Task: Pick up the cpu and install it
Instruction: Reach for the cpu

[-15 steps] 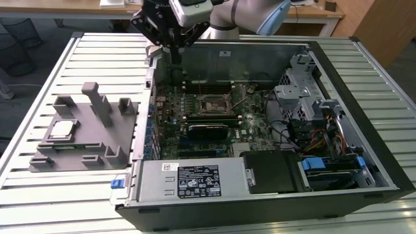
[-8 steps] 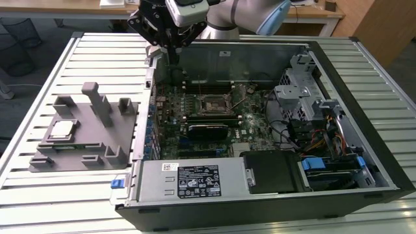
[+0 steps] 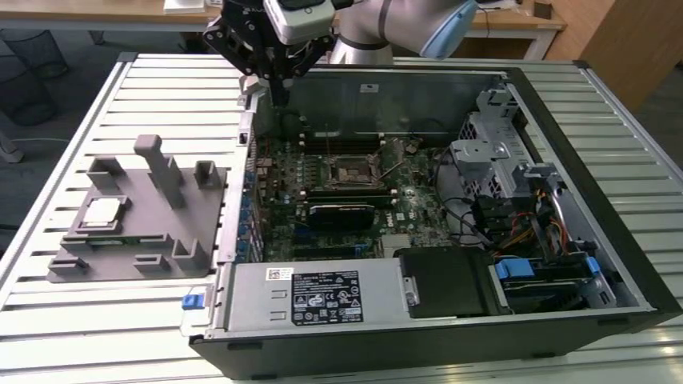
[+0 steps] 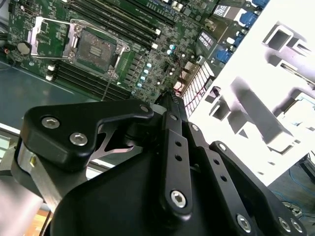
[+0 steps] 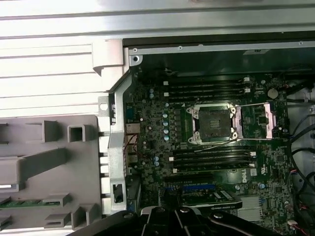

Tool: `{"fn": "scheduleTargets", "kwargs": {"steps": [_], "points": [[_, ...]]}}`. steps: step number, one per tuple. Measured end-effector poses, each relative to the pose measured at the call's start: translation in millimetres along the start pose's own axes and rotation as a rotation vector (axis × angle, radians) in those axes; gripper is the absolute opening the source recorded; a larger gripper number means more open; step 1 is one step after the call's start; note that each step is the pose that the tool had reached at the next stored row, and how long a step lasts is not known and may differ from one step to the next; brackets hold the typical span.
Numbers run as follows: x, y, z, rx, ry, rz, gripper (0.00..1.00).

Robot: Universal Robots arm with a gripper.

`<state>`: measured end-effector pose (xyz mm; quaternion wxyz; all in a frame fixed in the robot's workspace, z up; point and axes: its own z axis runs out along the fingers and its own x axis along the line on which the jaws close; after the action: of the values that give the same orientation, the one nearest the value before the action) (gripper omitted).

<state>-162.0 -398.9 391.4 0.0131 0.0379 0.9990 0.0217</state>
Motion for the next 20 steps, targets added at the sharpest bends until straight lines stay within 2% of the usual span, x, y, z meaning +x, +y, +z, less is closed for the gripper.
{"fn": "scheduleTargets", "kwargs": {"steps": [20], "points": [[17.3, -1.3, 0.4, 0.0000, 0.0000, 0.000, 0.11]]}}
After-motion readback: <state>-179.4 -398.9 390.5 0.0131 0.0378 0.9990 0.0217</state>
